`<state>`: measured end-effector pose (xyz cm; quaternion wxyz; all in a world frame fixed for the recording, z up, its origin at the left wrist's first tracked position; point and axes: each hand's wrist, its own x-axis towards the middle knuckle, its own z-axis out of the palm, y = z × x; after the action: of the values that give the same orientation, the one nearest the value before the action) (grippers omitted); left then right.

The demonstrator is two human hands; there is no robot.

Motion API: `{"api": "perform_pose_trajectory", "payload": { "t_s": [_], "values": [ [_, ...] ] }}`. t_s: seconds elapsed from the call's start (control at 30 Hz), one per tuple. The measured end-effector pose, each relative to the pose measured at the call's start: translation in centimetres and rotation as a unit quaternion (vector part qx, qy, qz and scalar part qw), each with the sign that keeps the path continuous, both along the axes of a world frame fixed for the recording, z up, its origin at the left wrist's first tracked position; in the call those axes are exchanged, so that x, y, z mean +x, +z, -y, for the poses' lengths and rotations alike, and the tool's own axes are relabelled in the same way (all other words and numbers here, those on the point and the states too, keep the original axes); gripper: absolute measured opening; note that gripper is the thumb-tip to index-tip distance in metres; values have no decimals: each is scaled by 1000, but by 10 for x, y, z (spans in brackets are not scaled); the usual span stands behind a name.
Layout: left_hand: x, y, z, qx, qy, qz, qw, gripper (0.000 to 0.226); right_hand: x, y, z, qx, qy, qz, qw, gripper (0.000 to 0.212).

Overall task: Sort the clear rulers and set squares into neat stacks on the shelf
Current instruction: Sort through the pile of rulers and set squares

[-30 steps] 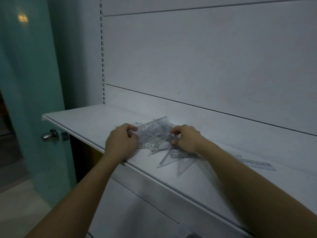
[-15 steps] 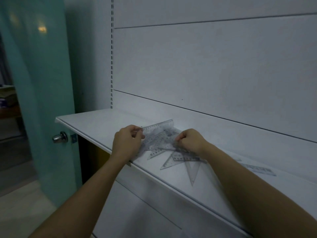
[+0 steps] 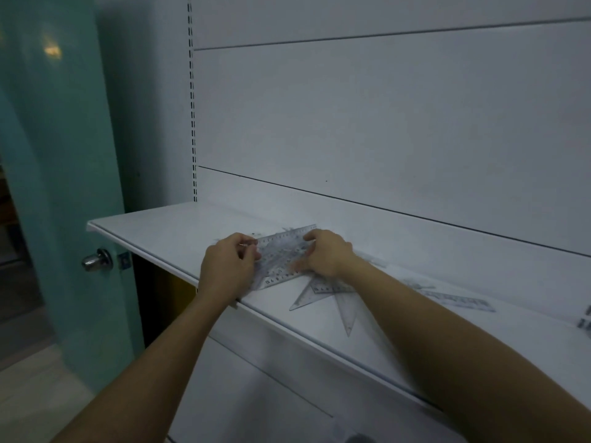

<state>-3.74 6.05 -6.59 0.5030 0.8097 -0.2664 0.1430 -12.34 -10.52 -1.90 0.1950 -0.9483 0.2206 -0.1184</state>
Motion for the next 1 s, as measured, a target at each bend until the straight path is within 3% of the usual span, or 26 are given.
{"api": "perform_pose_trajectory", "payload": {
  "t_s": [0.17, 0.23, 0.33, 0.43, 0.47, 0.57, 0.73, 1.0],
  "values": [
    [-3, 0, -2, 0, -2, 15, 1000, 17, 3, -4, 8, 42, -14, 0, 999, 57],
    [-3, 0, -1, 2, -5, 19, 1000, 17, 1, -3, 4, 19, -16, -30, 999, 75],
    [-2, 0, -1, 5, -9, 17, 1000, 15, 3, 0, -6, -88, -38, -92, 991, 100],
    [-2, -2, -1, 6, -8, 16, 1000, 13, 10, 3, -8, -8, -43, -89, 995, 110],
    [-2, -2, -1, 6, -8, 17, 1000, 13, 11, 5, -6, 40, -31, -69, 996, 103],
    [-1, -2, -3, 3, -8, 21, 1000, 14, 5, 15, -4, 159, -4, -2, 987, 29],
    [1, -2, -3, -1, -1, 11, 1000, 13, -1, 26, 13, 238, -18, 110, 965, 21],
    [0, 1, -3, -16, -4, -9, 1000, 10, -15, 28, 27, 229, 14, 137, 964, 11]
  ]
}}
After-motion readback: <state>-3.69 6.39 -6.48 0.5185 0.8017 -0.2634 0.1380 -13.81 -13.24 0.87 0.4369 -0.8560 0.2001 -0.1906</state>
